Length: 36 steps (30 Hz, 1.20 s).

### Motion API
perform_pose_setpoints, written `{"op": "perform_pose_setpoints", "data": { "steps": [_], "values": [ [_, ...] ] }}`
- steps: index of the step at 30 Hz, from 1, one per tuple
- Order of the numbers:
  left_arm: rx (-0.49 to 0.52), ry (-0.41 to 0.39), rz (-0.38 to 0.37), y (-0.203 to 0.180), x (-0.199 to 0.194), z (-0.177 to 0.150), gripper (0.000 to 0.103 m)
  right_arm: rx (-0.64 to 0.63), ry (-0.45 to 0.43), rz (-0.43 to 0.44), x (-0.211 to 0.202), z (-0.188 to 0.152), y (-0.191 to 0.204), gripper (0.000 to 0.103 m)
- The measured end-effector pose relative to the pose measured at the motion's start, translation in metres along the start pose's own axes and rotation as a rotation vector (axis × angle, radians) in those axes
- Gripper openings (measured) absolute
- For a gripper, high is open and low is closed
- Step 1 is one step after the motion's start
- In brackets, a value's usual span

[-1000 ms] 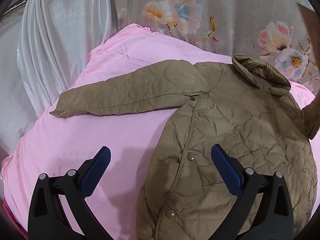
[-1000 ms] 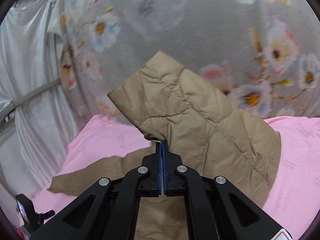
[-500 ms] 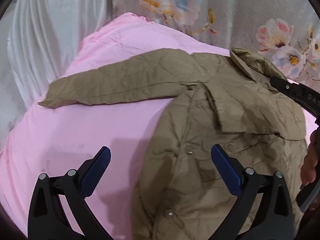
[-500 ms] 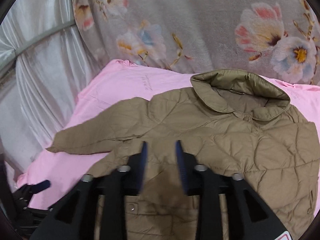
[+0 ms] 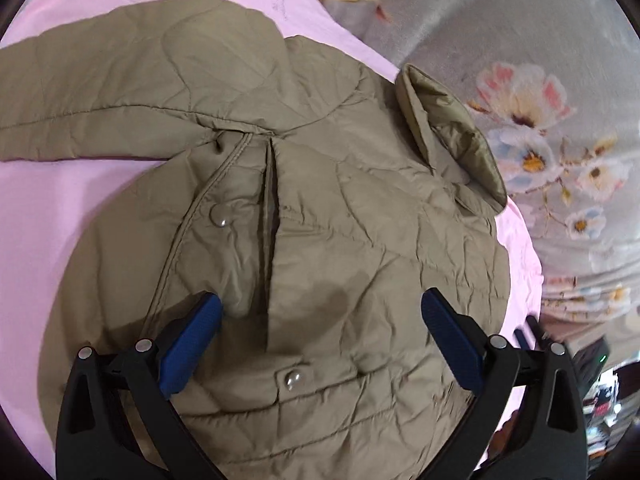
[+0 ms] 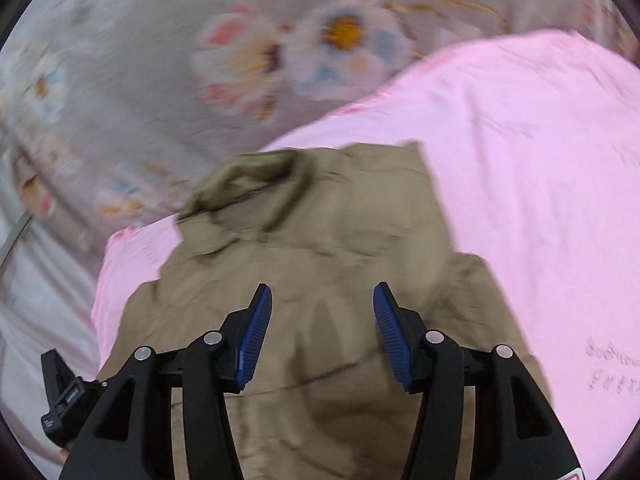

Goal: Fold large clothes

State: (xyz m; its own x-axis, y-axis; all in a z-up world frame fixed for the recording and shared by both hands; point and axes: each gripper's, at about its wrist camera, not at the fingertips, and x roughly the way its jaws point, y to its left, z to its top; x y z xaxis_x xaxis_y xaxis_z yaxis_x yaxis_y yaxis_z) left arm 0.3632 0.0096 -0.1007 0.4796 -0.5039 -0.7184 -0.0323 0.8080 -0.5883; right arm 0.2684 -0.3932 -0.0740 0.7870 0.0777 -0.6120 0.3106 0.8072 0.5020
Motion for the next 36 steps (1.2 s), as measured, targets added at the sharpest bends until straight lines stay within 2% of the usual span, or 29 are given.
{"op": "perform_pose_setpoints", "data": {
  "steps": [2, 3, 5, 6, 7, 8, 9, 10, 12, 14, 15, 16, 17, 20, 22, 24, 30, 36],
  "values": [
    [0.002, -0.010, -0.008, -0.004, 0.004, 0.005, 0.080, 0.066, 0.025, -0.012, 0.010, -0.001, -0.027, 0.053],
    [0.010, -0.008, -0.001, -0.007, 0.006, 0.007, 0.066, 0.091, 0.038, -0.019, 0.015, -0.001, -0.039, 0.053],
    [0.031, -0.015, 0.037, -0.013, 0.009, 0.011, 0.046, 0.145, 0.052, -0.016, 0.026, -0.003, -0.055, 0.053],
    [0.045, -0.020, 0.054, -0.014, 0.011, 0.014, 0.021, 0.170, 0.056, 0.000, 0.031, -0.002, -0.061, 0.053],
    [0.070, -0.026, 0.082, -0.018, 0.012, 0.017, 0.004, 0.192, 0.055, 0.015, 0.035, -0.001, -0.065, 0.050],
    [0.084, -0.029, 0.092, -0.018, 0.013, 0.020, 0.004, 0.205, 0.053, 0.019, 0.038, 0.001, -0.065, 0.045],
    [0.106, -0.052, 0.095, -0.022, 0.010, 0.024, 0.003, 0.217, 0.047, 0.023, 0.042, 0.004, -0.067, 0.023],
    [0.134, -0.084, 0.111, -0.028, 0.004, 0.027, 0.002, 0.219, 0.043, 0.022, 0.044, 0.009, -0.067, 0.007],
    [0.191, -0.151, 0.112, -0.041, -0.011, 0.034, 0.002, 0.215, -0.005, 0.053, 0.034, 0.019, -0.055, 0.005],
    [0.246, -0.221, 0.130, -0.052, -0.025, 0.038, 0.002, 0.140, -0.126, 0.086, 0.004, 0.027, -0.034, 0.005],
    [0.286, -0.271, 0.147, -0.058, -0.032, 0.038, 0.002, 0.086, -0.175, 0.087, -0.009, 0.029, -0.022, 0.005],
    [0.309, -0.288, 0.164, -0.060, -0.032, 0.038, 0.002, 0.051, -0.201, 0.085, -0.016, 0.029, -0.015, 0.004],
    [0.344, -0.294, 0.194, -0.061, -0.025, 0.038, 0.002, 0.007, -0.209, 0.046, -0.016, 0.028, -0.009, 0.004],
    [0.406, -0.245, 0.305, -0.052, 0.018, 0.026, 0.002, -0.038, -0.126, -0.073, 0.013, 0.021, -0.014, 0.005],
    [0.420, -0.211, 0.350, -0.043, 0.040, 0.018, 0.002, -0.030, -0.067, -0.125, 0.033, 0.012, -0.026, 0.004],
    [0.444, -0.215, 0.377, -0.033, 0.053, 0.007, 0.003, -0.024, -0.019, -0.157, 0.050, 0.002, -0.038, 0.005],
    [0.468, -0.247, 0.415, -0.027, 0.058, -0.007, 0.005, -0.060, 0.001, -0.202, 0.061, -0.002, -0.036, 0.005],
    [0.467, -0.244, 0.404, -0.023, 0.050, -0.025, 0.005, -0.043, 0.008, -0.189, 0.049, -0.013, -0.034, 0.004]
  ]
}}
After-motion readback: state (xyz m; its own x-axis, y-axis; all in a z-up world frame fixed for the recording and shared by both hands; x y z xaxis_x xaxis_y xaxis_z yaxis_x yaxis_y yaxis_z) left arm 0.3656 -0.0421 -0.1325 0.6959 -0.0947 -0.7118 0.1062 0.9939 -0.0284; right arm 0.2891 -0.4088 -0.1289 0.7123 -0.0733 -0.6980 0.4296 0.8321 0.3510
